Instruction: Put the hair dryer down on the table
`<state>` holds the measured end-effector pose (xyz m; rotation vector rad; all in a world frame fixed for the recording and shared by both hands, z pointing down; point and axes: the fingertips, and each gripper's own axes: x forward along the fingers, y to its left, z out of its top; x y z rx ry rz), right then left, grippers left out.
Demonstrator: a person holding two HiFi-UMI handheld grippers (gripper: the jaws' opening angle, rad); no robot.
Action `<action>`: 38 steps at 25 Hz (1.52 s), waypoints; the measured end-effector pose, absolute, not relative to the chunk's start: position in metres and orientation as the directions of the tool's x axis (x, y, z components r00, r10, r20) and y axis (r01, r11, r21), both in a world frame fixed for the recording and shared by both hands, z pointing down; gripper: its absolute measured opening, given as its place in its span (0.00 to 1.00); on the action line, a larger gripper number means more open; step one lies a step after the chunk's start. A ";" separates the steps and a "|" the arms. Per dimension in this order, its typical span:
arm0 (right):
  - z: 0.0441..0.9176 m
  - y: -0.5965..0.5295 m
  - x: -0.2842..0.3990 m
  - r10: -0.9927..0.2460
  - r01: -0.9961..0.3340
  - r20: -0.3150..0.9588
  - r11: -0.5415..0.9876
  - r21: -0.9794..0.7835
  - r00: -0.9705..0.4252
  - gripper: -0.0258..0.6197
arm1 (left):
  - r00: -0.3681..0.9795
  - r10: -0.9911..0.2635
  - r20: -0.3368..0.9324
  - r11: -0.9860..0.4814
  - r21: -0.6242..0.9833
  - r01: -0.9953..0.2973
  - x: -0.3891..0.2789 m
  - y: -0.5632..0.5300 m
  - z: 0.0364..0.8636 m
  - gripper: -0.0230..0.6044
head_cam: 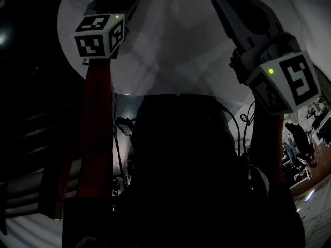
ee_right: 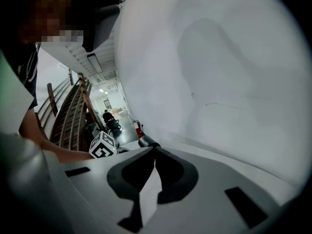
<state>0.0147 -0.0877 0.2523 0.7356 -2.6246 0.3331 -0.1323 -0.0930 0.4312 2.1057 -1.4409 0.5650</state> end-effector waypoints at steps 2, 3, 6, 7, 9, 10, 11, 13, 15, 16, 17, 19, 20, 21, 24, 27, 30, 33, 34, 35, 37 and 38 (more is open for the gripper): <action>0.252 -0.088 0.015 -0.447 -0.540 0.429 0.833 -0.120 -0.785 0.05 | 0.345 -0.720 0.602 -0.294 0.186 -0.938 -0.133 -0.094 0.431 0.42; 0.252 -0.088 0.015 -0.447 -0.540 0.428 0.833 -0.121 -0.785 0.05 | 0.344 -0.720 0.603 -0.293 0.185 -0.938 -0.134 -0.094 0.431 0.42; 0.253 -0.088 0.016 -0.448 -0.542 0.428 0.832 -0.121 -0.785 0.05 | 0.342 -0.714 0.610 -0.294 0.182 -0.938 -0.134 -0.096 0.433 0.42; 0.253 -0.088 0.016 -0.449 -0.542 0.428 0.831 -0.122 -0.784 0.05 | 0.341 -0.712 0.614 -0.295 0.179 -0.939 -0.134 -0.097 0.433 0.43; 0.253 -0.089 0.016 -0.450 -0.543 0.428 0.831 -0.121 -0.784 0.05 | 0.336 -0.708 0.621 -0.296 0.171 -0.940 -0.135 -0.099 0.435 0.43; 0.253 -0.089 0.016 -0.450 -0.542 0.427 0.832 -0.120 -0.784 0.05 | 0.334 -0.707 0.624 -0.297 0.167 -0.940 -0.135 -0.100 0.435 0.43; 0.252 -0.088 0.016 -0.450 -0.542 0.426 0.832 -0.120 -0.785 0.05 | 0.333 -0.705 0.626 -0.298 0.164 -0.940 -0.135 -0.100 0.436 0.43; 0.252 -0.088 0.016 -0.451 -0.542 0.425 0.832 -0.118 -0.785 0.05 | 0.331 -0.703 0.629 -0.300 0.160 -0.940 -0.136 -0.100 0.438 0.43; 0.251 -0.088 0.016 -0.453 -0.542 0.423 0.833 -0.113 -0.785 0.05 | 0.334 -0.704 0.627 -0.302 0.161 -0.940 -0.136 -0.101 0.439 0.43; 0.250 -0.089 0.016 -0.456 -0.542 0.420 0.834 -0.107 -0.785 0.05 | 0.336 -0.709 0.620 -0.303 0.163 -0.939 -0.136 -0.103 0.438 0.43; 0.249 -0.089 0.015 -0.460 -0.542 0.415 0.835 -0.100 -0.785 0.05 | 0.338 -0.718 0.608 -0.304 0.163 -0.939 -0.136 -0.105 0.435 0.43; 0.246 -0.091 0.014 -0.468 -0.540 0.397 0.837 -0.087 -0.789 0.05 | 0.336 -0.741 0.582 -0.306 0.153 -0.940 -0.139 -0.112 0.427 0.43; 0.246 -0.091 0.014 -0.470 -0.540 0.390 0.837 -0.086 -0.792 0.05 | 0.333 -0.751 0.570 -0.308 0.144 -0.940 -0.140 -0.114 0.421 0.43; 0.245 -0.091 0.015 -0.471 -0.540 0.385 0.838 -0.086 -0.793 0.05 | 0.331 -0.760 0.558 -0.311 0.135 -0.941 -0.141 -0.115 0.416 0.43; 0.244 -0.091 0.015 -0.471 -0.538 0.384 0.839 -0.082 -0.794 0.05 | 0.337 -0.779 0.529 -0.326 0.117 -0.938 -0.138 -0.120 0.403 0.43; 0.242 -0.091 0.013 -0.467 -0.530 0.385 0.845 -0.072 -0.796 0.05 | 0.337 -0.789 0.513 -0.324 0.119 -0.939 -0.138 -0.122 0.398 0.43; 0.242 -0.090 0.011 -0.459 -0.521 0.385 0.851 -0.068 -0.801 0.05 | 0.334 -0.797 0.504 -0.317 0.122 -0.941 -0.140 -0.116 0.394 0.43; 0.240 -0.091 0.011 -0.460 -0.516 0.376 0.854 -0.060 -0.804 0.05 | 0.327 -0.812 0.484 -0.314 0.111 -0.943 -0.142 -0.112 0.385 0.43; 0.239 -0.091 0.010 -0.460 -0.514 0.371 0.856 -0.056 -0.806 0.05 | 0.324 -0.820 0.473 -0.312 0.106 -0.944 -0.143 -0.110 0.380 0.43; 0.238 -0.091 0.010 -0.461 -0.511 0.366 0.858 -0.050 -0.809 0.05 | 0.321 -0.829 0.458 -0.309 0.102 -0.946 -0.145 -0.110 0.373 0.43; 0.236 -0.091 0.008 -0.459 -0.503 0.354 0.863 -0.037 -0.815 0.05 | 0.316 -0.849 0.423 -0.305 0.096 -0.948 -0.148 -0.107 0.358 0.43; 0.235 -0.091 0.007 -0.457 -0.498 0.348 0.867 -0.032 -0.818 0.05 | 0.315 -0.858 0.405 -0.305 0.092 -0.948 -0.149 -0.105 0.350 0.43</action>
